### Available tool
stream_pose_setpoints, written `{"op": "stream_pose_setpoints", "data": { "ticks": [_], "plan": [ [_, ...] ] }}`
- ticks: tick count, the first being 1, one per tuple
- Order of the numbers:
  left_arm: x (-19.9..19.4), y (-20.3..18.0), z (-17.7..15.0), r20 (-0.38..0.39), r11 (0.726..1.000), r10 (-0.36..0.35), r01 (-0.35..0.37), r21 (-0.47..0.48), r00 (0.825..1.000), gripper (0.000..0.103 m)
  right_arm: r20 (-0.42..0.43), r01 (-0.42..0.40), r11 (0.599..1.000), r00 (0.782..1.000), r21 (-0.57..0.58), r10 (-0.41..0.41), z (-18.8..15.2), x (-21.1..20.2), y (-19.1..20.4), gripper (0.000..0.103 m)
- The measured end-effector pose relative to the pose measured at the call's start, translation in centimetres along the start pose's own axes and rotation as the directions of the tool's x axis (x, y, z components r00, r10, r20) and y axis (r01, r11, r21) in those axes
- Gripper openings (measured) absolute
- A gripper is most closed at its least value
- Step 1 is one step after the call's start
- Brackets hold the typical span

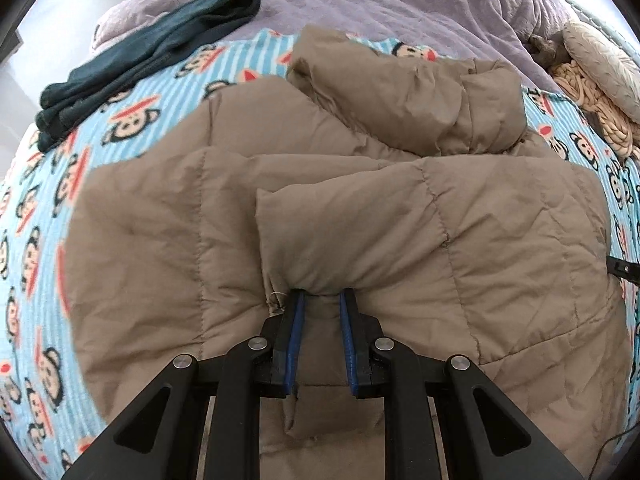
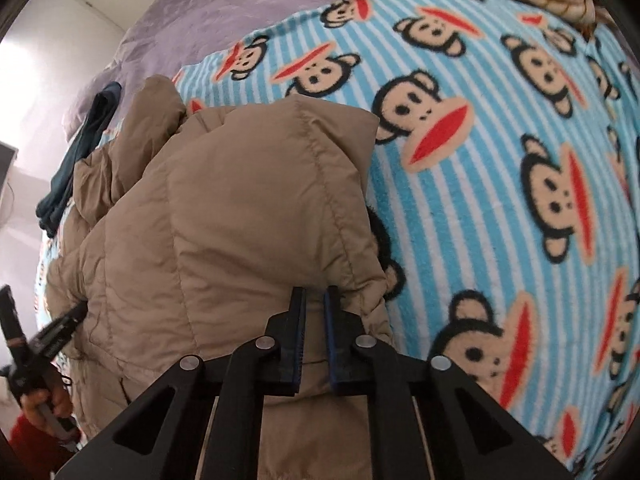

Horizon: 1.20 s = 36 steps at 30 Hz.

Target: Fold large clothes

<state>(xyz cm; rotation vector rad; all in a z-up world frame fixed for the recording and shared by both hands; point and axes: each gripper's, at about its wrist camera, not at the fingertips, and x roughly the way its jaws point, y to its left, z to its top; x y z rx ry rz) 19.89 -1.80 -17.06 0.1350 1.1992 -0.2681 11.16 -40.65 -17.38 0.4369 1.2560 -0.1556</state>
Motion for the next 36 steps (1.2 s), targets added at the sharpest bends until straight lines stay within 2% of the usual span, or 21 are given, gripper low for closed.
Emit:
{"op": "stream_pose_setpoints", "data": {
  "ticks": [6,10,16,18,20,22,26,29,30,31,32,34,36],
  "plan": [
    [-0.5,1.6,0.6,0.002,0.996,0.037,-0.037,-0.079,0.999,0.020,-0.007,0.049,0.999,0.999,-0.011,-0.049,-0.7,-0.9,0.5,0.011],
    [1.4,3.2,1.5,-0.051,0.988,-0.019,0.010,-0.153,0.999,0.020,-0.007,0.105,0.992,0.994,-0.067,-0.105,-0.9,-0.4,1.4,0.011],
    [0.4,2.0,1.2,-0.069,0.994,0.055,-0.061,-0.085,0.996,0.020,-0.024,0.147,0.987,0.989,-0.066,-0.149,-0.6,-0.2,2.0,0.012],
    [-0.8,1.9,1.0,-0.070,0.994,0.050,-0.056,-0.091,0.996,0.020,-0.017,0.140,0.988,0.990,-0.061,-0.141,-0.6,-1.3,2.2,0.016],
    [-2.1,2.0,0.4,-0.063,0.994,0.044,-0.050,-0.097,0.997,0.020,-0.013,0.116,0.992,0.993,-0.052,-0.117,-1.0,-2.6,2.1,0.033],
    [-3.3,2.0,-0.2,-0.060,0.994,0.045,-0.050,-0.099,0.997,0.020,-0.006,0.096,0.995,0.995,-0.036,-0.096,-1.5,-3.6,2.1,0.046],
    [-5.5,1.7,-1.7,-0.057,0.993,0.050,-0.056,-0.101,0.997,0.020,-0.010,0.060,0.998,0.998,-0.023,-0.060,-3.2,-5.4,2.1,0.050],
    [-7.0,1.0,-2.6,-0.050,0.993,0.061,-0.065,-0.095,0.997,0.020,-0.020,0.038,0.999,0.999,-0.016,-0.039,-4.5,-6.3,2.3,0.063],
    [-7.3,0.8,-2.9,-0.049,0.993,0.068,-0.072,-0.091,0.996,0.033,-0.019,0.029,0.999,0.999,-0.013,-0.029,-4.8,-6.7,2.3,0.065],
    [-7.8,0.4,-3.4,-0.047,0.993,0.079,-0.083,-0.088,0.996,0.080,-0.015,0.021,1.000,1.000,-0.010,-0.021,-5.2,-7.1,2.4,0.067],
    [-8.6,0.2,-3.9,-0.028,0.991,0.097,-0.100,-0.093,0.995,0.100,-0.013,0.016,1.000,1.000,-0.009,-0.016,-5.5,-7.4,2.4,0.071],
    [-9.8,-0.2,-4.6,0.018,0.989,0.116,-0.114,-0.090,0.993,0.103,-0.012,0.004,1.000,1.000,-0.008,-0.004,-6.2,-8.1,2.5,0.078],
    [-10.2,-0.6,-5.2,-0.007,0.989,0.120,-0.120,-0.081,0.993,0.103,-0.008,-0.006,1.000,1.000,-0.004,0.006,-6.9,-8.7,2.5,0.079]
  ]
}}
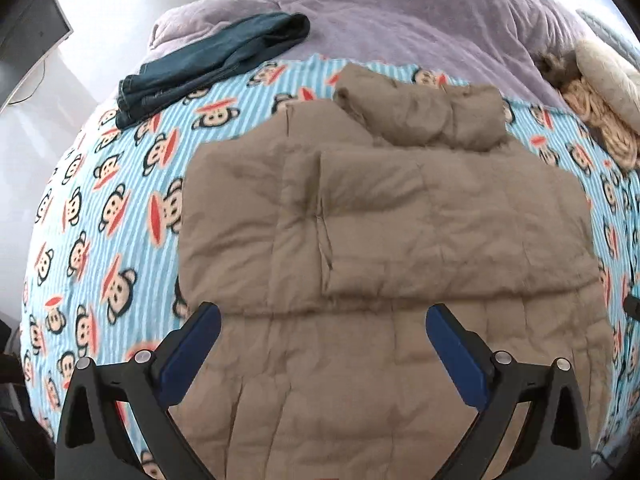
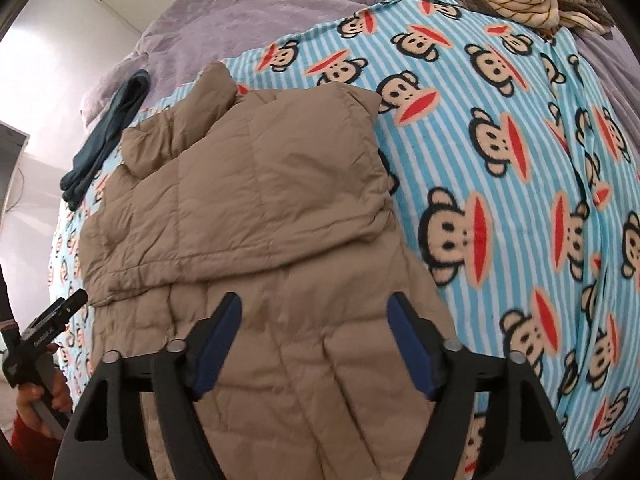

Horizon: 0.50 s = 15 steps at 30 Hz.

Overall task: Fold large clothes
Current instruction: 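Release the jacket and lift both tools away from it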

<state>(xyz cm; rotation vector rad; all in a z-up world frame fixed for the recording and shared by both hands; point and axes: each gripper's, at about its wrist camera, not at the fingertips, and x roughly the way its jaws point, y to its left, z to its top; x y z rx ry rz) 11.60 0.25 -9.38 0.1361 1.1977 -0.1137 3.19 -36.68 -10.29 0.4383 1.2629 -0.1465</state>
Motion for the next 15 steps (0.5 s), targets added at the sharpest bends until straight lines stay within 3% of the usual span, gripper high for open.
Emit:
{"op": "stream_pose_setpoints", "data": {
  "ticks": [4,8,15],
  "plan": [
    [-1.3,-0.6,-1.8,-0.020,1.000,0.002,-0.002,-0.009,1.000,0.103,-0.010,-0.013,1.000,1.000,0.007,0.013,-1.7,-1.2,-0.3,0.084],
    [-2.9,-1.6,-4.1,-0.036,1.000,0.021,-0.021,0.003,0.999,0.103,-0.012,-0.015,1.000,1.000,-0.002,0.015,-3.4,-1.8,-0.6,0.102],
    [-4.7,-2.3,-8.7,-0.077,0.998,0.033,-0.036,-0.043,0.997,0.103,-0.026,-0.051,0.999,0.998,-0.005,0.051,-6.7,-2.8,-1.6,0.103]
  ]
}}
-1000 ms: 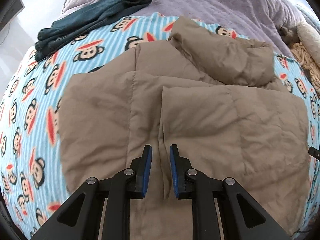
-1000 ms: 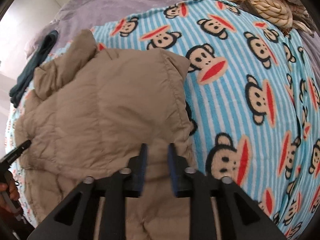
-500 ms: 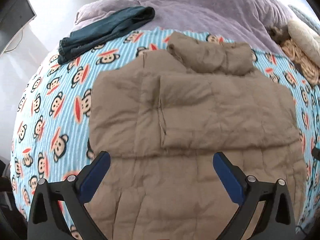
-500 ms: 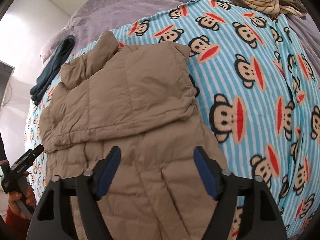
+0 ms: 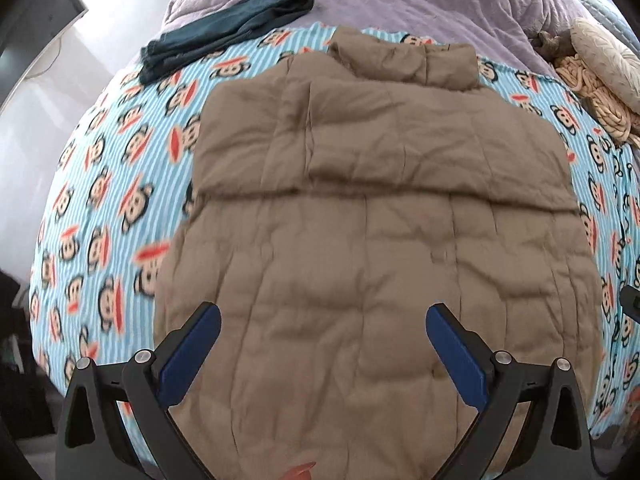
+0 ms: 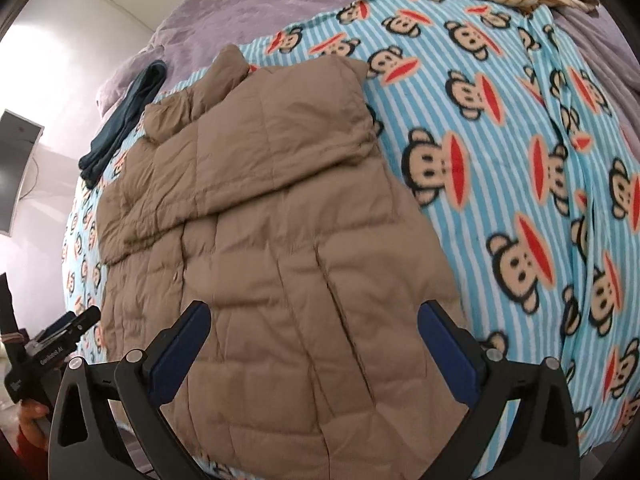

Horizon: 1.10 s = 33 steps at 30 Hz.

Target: Fold large clothes

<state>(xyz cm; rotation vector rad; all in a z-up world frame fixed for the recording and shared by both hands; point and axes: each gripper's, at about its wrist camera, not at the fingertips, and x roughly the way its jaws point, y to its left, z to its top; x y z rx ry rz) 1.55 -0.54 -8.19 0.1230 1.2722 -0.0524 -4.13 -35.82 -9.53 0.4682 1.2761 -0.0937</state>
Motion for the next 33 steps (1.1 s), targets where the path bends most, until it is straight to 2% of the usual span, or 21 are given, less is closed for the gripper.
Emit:
{"op": "stream_pose_setpoints", "data": {
  "ticks": [5,8,13,18,21,26,30,33],
  "plan": [
    [-0.7,0.6,-3.7,-0.022,0.999,0.020,-0.021,-0.049,1.000,0.103,-0.078,-0.018,0.999,0.997,-0.035,0.015,-1.9,0.2,-0.3,0.103],
    [-0.4,2.0,-6.2,-0.060,0.996,0.031,-0.036,-0.078,0.998,0.103,-0.094,-0.011,0.998,0.996,-0.059,0.005,-3.3,-0.2,-0.3,0.103],
    [0.5,3.8,-9.2,-0.115,0.998,0.028,-0.035,-0.059,0.993,0.103,-0.124,-0.028,1.000,0.992,-0.004,0.027,-5.6,-0.1,-0.8,0.103],
    [1.3,6.0,-11.6,-0.137,0.996,-0.068,0.058,-0.071,0.988,0.103,-0.135,-0.002,0.996,0.991,0.094,0.014,-8.9,0.4,-1.0,0.103],
    [1.6,8.0,-13.2,-0.135,0.991,-0.105,0.092,-0.099,0.985,0.103,-0.132,-0.016,0.985,0.990,0.172,0.039,-11.2,0.6,-1.2,0.103],
    [1.6,11.3,-14.9,-0.137,0.976,-0.173,0.152,-0.155,0.975,0.103,-0.114,-0.050,0.940,0.989,0.338,0.093,-14.9,0.6,-2.6,0.103],
    [2.1,13.6,-16.1,-0.142,0.943,-0.284,0.250,-0.219,0.948,0.103,-0.066,-0.081,0.901,0.991,0.426,0.120,-17.0,0.1,-3.6,0.103],
    [3.3,15.2,-17.2,-0.158,0.893,-0.389,0.328,-0.309,0.908,0.103,-0.020,-0.124,0.856,0.988,0.501,0.155,-18.4,-0.2,-4.8,0.103]
  ]
}}
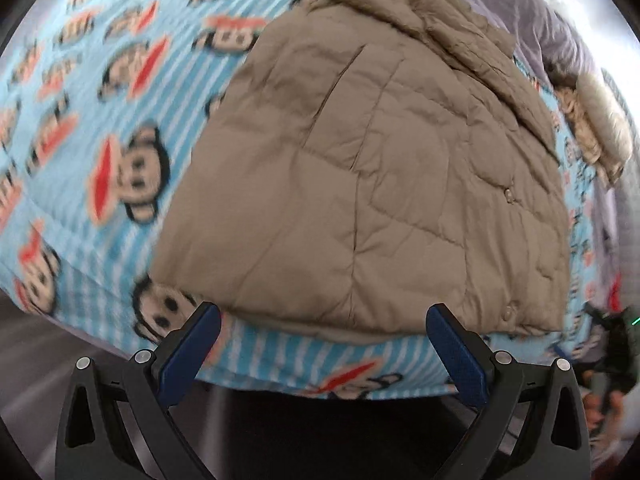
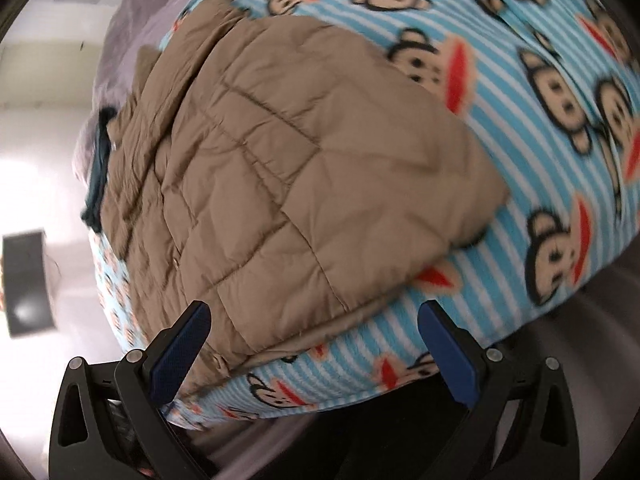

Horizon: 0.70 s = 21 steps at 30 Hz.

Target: Fold large clothes

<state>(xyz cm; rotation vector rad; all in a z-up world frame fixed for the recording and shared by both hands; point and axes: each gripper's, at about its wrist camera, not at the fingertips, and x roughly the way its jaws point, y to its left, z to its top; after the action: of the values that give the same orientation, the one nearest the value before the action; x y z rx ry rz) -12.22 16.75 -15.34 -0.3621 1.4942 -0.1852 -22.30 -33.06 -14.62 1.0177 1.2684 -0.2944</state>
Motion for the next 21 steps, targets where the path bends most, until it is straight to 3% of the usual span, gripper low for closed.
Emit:
{"op": "stream_pose_setpoints", "data": {
  "ticks": [4,8,13,21],
  "plan": [
    [1.0,2.2,-0.2,-0.035,0.985,-0.131,0.126,-0.119,0.991,0.103,0.018,-0.077,0.992,0.997,0.104,0.076,-0.3,0.0,-1.9,0.103],
    [2.5,2.5,-0.3,-0.044,0.963,-0.223,0.213,-0.165,0.974,0.103,0.022,-0.130,0.979,0.991,0.154,0.128,-0.6,0.6,-3.1,0.103],
    [3.8,1.8,0.6,-0.043,0.955,-0.252,0.241,-0.170,0.967,0.103,0.042,-0.193,0.957,0.981,0.214,0.189,-0.1,2.5,-3.9,0.103],
    [3.1,0.4,1.7,0.004,0.956,-0.281,0.280,-0.083,0.960,0.102,0.076,-0.323,0.907,0.946,0.270,0.314,0.6,4.6,-3.1,0.103]
  ]
}}
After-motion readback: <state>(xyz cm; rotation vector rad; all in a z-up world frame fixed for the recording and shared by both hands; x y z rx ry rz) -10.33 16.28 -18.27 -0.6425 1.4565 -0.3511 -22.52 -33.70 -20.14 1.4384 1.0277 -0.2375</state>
